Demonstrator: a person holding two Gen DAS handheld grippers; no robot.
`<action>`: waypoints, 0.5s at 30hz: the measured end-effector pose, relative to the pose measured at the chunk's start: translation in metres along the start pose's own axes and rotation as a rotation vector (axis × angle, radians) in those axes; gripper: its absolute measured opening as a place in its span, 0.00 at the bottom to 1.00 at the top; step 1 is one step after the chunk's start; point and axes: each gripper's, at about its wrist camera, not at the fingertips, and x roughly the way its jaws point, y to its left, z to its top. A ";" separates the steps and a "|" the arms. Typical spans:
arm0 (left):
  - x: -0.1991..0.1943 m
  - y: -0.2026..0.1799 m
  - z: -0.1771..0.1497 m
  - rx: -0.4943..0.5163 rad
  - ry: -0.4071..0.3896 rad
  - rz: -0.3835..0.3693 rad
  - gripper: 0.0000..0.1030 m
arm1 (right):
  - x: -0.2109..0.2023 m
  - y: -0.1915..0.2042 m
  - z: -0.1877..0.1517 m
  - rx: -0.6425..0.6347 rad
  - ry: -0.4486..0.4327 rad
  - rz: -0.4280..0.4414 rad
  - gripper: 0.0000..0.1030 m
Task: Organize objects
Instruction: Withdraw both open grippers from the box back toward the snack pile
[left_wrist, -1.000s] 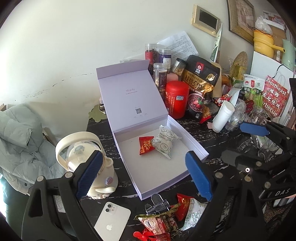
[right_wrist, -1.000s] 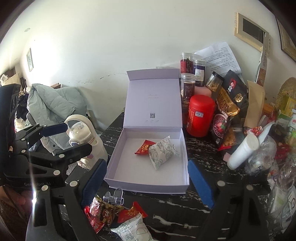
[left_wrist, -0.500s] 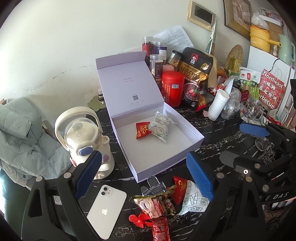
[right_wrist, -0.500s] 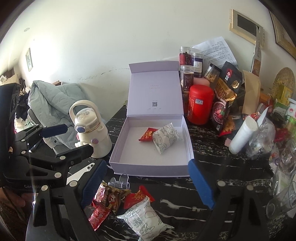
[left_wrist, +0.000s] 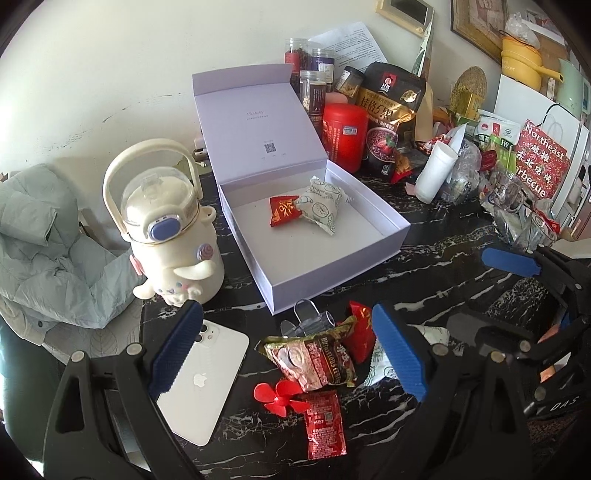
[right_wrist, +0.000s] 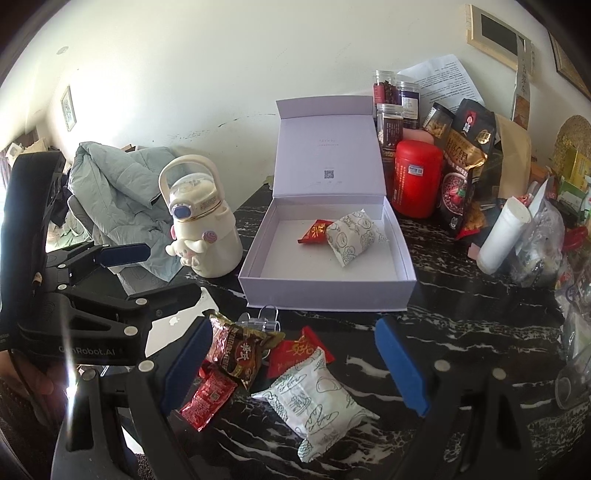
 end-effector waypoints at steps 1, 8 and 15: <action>0.001 0.000 -0.003 0.005 0.007 -0.004 0.90 | 0.001 0.001 -0.003 0.002 0.001 0.007 0.88; 0.004 -0.001 -0.024 0.016 0.042 -0.019 0.90 | 0.005 0.009 -0.026 -0.040 0.008 0.042 0.92; 0.017 0.002 -0.042 -0.005 0.098 -0.036 0.90 | 0.011 0.011 -0.044 -0.048 0.027 0.063 0.93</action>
